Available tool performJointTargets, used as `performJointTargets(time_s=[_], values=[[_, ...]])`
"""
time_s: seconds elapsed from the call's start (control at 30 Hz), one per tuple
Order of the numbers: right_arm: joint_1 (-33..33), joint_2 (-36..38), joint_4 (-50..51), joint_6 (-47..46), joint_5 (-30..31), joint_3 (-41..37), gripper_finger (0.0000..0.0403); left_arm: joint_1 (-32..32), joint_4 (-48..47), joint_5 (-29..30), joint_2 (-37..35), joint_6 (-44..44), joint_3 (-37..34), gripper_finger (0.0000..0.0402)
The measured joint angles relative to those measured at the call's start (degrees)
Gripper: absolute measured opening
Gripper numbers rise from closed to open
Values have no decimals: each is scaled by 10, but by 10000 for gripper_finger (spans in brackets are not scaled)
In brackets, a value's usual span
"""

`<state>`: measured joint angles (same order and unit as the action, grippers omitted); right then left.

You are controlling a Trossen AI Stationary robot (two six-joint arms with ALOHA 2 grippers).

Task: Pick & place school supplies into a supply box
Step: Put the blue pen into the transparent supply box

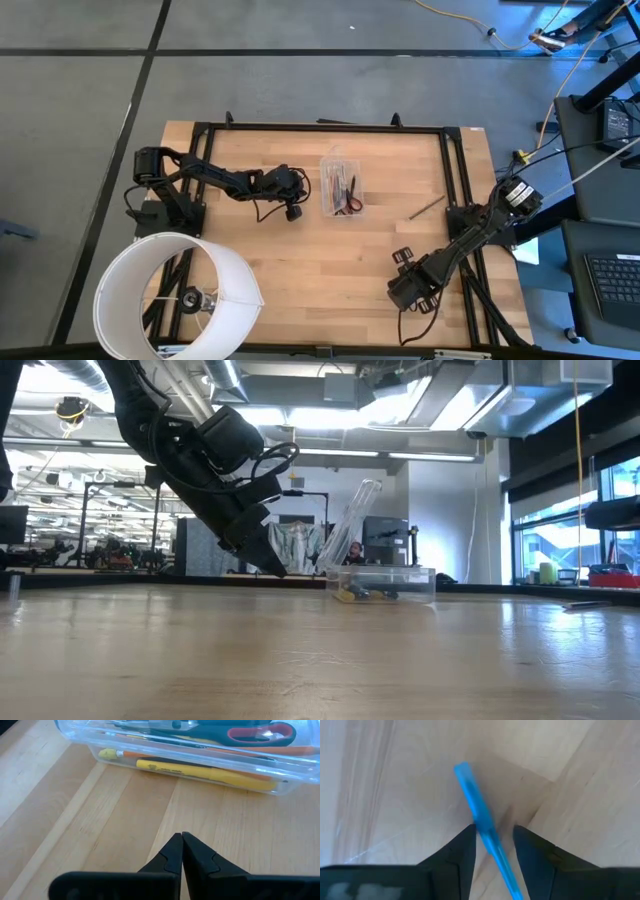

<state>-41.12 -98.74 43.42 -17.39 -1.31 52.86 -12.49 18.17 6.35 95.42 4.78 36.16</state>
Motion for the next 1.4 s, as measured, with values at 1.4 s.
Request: performJointTargets(time_s=[1.4], values=[[79,76,0,-152,76,-4,36,0,-3,0,0,0,0,6]])
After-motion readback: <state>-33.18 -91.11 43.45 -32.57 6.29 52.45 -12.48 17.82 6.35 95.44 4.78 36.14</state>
